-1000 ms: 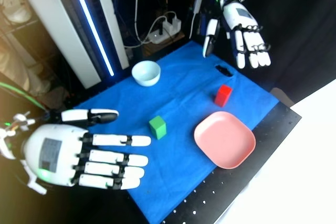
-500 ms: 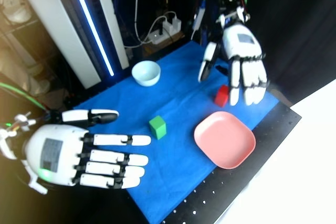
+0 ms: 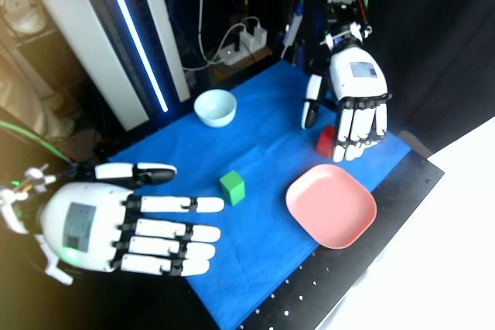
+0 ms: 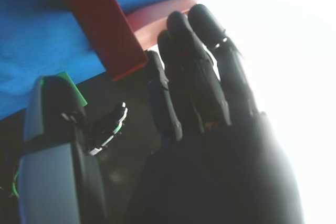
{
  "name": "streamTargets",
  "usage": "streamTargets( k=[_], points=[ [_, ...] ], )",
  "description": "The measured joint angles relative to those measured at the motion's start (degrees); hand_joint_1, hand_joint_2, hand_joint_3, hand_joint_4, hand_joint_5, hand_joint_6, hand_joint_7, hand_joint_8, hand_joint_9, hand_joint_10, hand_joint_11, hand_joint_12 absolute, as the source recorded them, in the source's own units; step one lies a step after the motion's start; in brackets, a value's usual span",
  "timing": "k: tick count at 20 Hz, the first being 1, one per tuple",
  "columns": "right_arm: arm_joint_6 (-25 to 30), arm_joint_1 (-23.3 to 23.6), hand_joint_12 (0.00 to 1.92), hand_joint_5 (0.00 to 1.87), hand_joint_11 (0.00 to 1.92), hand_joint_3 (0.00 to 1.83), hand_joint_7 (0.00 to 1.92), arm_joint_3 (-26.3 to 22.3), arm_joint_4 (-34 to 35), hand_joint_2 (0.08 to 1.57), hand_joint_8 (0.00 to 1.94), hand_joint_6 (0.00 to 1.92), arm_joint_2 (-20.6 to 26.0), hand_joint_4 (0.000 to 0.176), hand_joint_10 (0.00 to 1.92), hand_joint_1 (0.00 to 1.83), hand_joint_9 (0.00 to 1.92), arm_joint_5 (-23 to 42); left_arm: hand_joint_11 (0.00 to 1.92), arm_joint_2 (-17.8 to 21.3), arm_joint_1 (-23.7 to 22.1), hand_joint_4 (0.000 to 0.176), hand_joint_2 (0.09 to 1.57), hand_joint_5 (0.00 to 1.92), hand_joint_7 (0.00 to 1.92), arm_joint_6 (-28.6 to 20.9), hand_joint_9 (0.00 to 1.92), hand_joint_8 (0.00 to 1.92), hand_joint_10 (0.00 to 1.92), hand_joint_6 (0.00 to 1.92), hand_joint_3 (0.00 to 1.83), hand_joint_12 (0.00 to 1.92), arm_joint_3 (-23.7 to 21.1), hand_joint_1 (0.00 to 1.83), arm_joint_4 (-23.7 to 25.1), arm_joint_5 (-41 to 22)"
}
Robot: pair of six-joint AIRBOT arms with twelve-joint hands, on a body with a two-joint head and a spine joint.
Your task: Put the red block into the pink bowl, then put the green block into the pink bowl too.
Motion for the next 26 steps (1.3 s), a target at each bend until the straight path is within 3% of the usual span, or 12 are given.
streamTargets(
  k=[4, 5, 6, 7, 8, 11, 14, 16, 19, 22, 24, 26],
  points=[
    [0.0, 0.0, 0.54, 0.27, 0.0, 0.01, 0.2, 0.0, -0.07, 1.08, 0.0, 0.0, -0.11, 0.118, 0.0, 0.6, 0.16, -0.13, 0.48, -0.52, -0.22, 0.0, 1.04, 0.8, 0.93, 0.39, 0.93, 0.02, 0.06, 0.0, 0.0, 1.1, 0.83, 1.03, -0.72, 0.59],
    [0.0, 0.0, 0.55, 0.27, 0.01, 0.0, 0.2, 0.0, -0.11, 1.07, 0.0, 0.0, -0.13, 0.117, 0.0, 0.58, 0.16, -0.15, 0.53, -0.55, -0.5, 0.0, 1.12, 0.88, 1.01, 0.57, 0.97, 0.74, 0.05, 0.0, 0.0, 1.06, 0.83, 1.29, -0.72, 1.14],
    [0.0, 0.0, 0.55, 0.28, 0.0, 0.0, 0.2, 0.0, -0.15, 1.08, 0.0, 0.0, -0.13, 0.115, 0.0, 0.58, 0.16, -0.26, 0.66, -0.55, -0.72, 0.0, 1.09, 1.08, 1.06, 0.81, 1.1, 0.98, 0.33, 0.4, 0.0, 1.31, 0.83, 1.28, -0.7, 1.29],
    [0.0, 0.0, 0.51, 0.27, 0.0, 0.0, 0.2, 0.0, -0.15, 1.08, 0.0, 0.0, -0.13, 0.118, 0.0, 0.59, 0.15, -0.26, 0.8, -0.55, -0.94, 0.0, 1.09, 1.12, 1.02, 1.07, 1.09, 1.15, 0.88, 0.44, 0.0, 1.57, 0.85, 1.27, -0.5, 1.44],
    [0.0, 0.0, 0.51, 0.27, 0.0, 0.0, 0.2, 0.0, -0.11, 1.08, 0.0, 0.0, -0.13, 0.122, 0.0, 0.6, 0.15, -0.26, 0.89, -0.52, -1.01, 0.0, 1.1, 1.13, 1.0, 0.98, 1.07, 1.2, 1.14, 0.42, 0.0, 1.64, 0.85, 1.27, -0.66, 1.42],
    [0.0, 0.0, 0.6, 0.3, 0.0, 0.0, 0.23, 0.0, -0.13, 1.08, 0.0, 0.0, -0.13, 0.092, 0.0, 0.62, 0.19, -0.28, 0.79, -0.55, -1.42, 0.0, 1.12, 1.07, 0.96, 0.98, 0.94, 1.28, 1.32, 0.51, 0.0, 1.72, 0.85, 1.27, -0.68, 1.62],
    [0.0, 0.0, 0.62, 0.31, 0.01, 0.0, 0.23, 0.0, -0.13, 1.08, 0.0, 0.0, -0.15, 0.105, 0.01, 0.6, 0.21, -0.31, 0.74, -0.52, -2.27, 0.0, 1.07, 1.13, 1.07, 0.98, 0.99, 1.07, 0.98, 0.48, 0.0, 1.49, 0.83, 1.28, -0.72, 1.09],
    [0.0, 0.0, 0.66, 0.3, 0.0, 0.0, 0.24, 0.0, -0.13, 1.08, 0.0, 0.0, -0.13, 0.115, 0.0, 0.59, 0.21, -0.31, 0.62, -0.26, -3.61, 0.0, 1.09, 1.17, 0.99, 0.98, 0.9, 1.21, 1.14, 0.38, 0.0, 1.7, 0.42, 1.27, -0.11, 0.31],
    [0.02, 0.0, 0.63, 0.3, 0.0, 0.0, 0.23, 0.0, -0.17, 1.07, 0.0, 0.0, -0.2, 0.12, 0.0, 0.56, 0.2, -0.31, 0.68, -0.17, -6.8, 0.0, 1.06, 1.06, 1.15, 1.01, 1.11, 0.82, 0.41, 0.73, 0.0, 1.16, 0.33, 1.26, 1.16, -1.53],
    [0.0, 0.0, 0.66, 0.32, 0.05, 0.0, 0.26, 0.42, 0.0, 1.07, 0.01, 0.01, -0.66, 0.102, 0.01, 0.61, 0.25, -0.35, 0.6, -3.61, -9.33, 0.0, 1.08, 0.99, 1.15, 1.01, 1.19, 0.81, 0.18, 0.87, 0.0, 1.14, 3.34, 1.25, 1.22, -2.89],
    [0.02, 0.0, 0.67, 0.31, 0.04, 0.0, 0.25, 0.72, -0.07, 1.08, 0.0, 0.0, -1.07, 0.112, 0.01, 0.64, 0.25, -0.31, 0.24, -6.93, -10.45, 0.0, 1.1, 1.01, 1.05, 1.03, 1.12, 0.97, 0.13, 0.83, 0.0, 1.42, 5.84, 1.23, 1.27, -1.44],
    [0.02, 0.0, 0.73, 0.31, 0.0, 0.0, 0.26, 1.11, -0.37, 1.08, 0.0, 0.0, -1.53, 0.119, 0.0, 0.65, 0.25, -0.39, 0.81, -10.84, -11.21, 0.0, 1.08, 1.03, 1.11, 0.98, 1.26, 0.93, 0.14, 0.74, 0.0, 1.11, 8.98, 1.25, 1.18, 0.0]
  ],
)
